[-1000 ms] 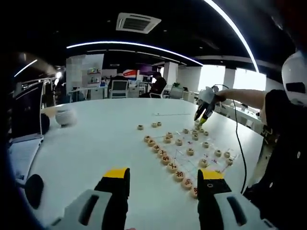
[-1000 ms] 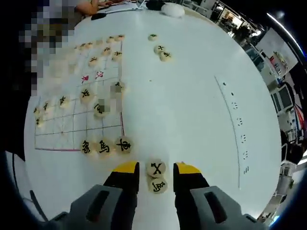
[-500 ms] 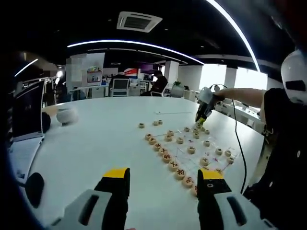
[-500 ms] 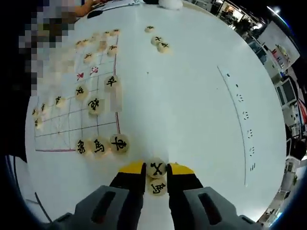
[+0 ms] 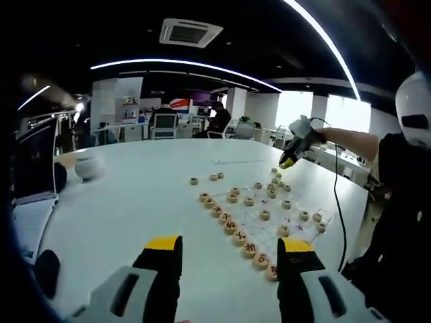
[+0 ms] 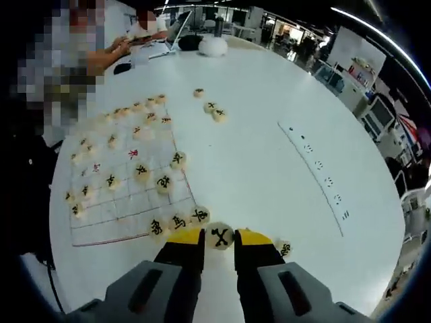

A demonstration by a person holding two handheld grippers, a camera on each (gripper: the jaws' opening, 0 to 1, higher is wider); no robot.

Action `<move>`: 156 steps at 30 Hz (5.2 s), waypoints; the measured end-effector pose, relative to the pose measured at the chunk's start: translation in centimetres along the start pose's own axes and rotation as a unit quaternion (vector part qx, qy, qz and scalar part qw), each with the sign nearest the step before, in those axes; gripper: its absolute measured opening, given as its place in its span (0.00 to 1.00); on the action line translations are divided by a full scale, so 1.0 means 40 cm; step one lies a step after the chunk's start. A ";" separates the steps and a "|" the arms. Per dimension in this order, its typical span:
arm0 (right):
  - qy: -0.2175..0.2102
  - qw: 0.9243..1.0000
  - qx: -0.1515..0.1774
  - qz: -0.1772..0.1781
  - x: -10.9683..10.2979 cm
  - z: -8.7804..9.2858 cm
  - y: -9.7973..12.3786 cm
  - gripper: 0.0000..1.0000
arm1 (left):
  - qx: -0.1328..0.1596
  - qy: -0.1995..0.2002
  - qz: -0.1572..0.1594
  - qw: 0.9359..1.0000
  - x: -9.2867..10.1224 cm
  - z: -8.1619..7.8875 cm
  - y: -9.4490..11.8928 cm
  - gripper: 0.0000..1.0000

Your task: Pick up the chess pieces one by one and place each piece onto its starting position on the chessboard, setting the pieces on their correct points until all the chess pieces are arranged in the starting layout

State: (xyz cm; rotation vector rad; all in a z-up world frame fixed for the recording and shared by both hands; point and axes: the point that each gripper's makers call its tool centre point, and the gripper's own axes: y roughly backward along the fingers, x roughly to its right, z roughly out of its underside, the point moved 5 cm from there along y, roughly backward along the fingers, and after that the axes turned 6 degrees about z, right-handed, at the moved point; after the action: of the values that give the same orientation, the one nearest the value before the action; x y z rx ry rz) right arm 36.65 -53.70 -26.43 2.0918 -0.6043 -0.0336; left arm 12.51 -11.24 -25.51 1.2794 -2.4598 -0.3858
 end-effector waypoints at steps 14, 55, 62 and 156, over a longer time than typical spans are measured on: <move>-0.138 0.967 0.118 0.180 -0.188 0.139 0.220 0.19 | -0.003 -0.014 0.032 0.999 0.021 -0.022 -0.058 0.57; -0.192 0.959 0.024 0.206 -0.297 0.070 -0.067 0.19 | 0.002 0.002 0.033 0.999 -0.002 0.018 -0.029 0.57; -0.190 0.959 0.029 0.207 -0.298 0.076 -0.067 0.20 | 0.001 0.002 0.033 0.999 0.000 0.018 -0.028 0.57; 0.018 0.999 -0.032 -0.020 -0.175 -0.583 -0.549 0.21 | 0.035 0.038 -0.049 0.997 -0.044 0.073 0.138 0.58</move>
State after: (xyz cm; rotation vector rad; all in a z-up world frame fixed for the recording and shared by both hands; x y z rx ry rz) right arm 45.27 -22.59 -32.05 2.0378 -0.5334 -0.0377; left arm 8.18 -6.49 -26.32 1.4199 -2.3730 -0.2721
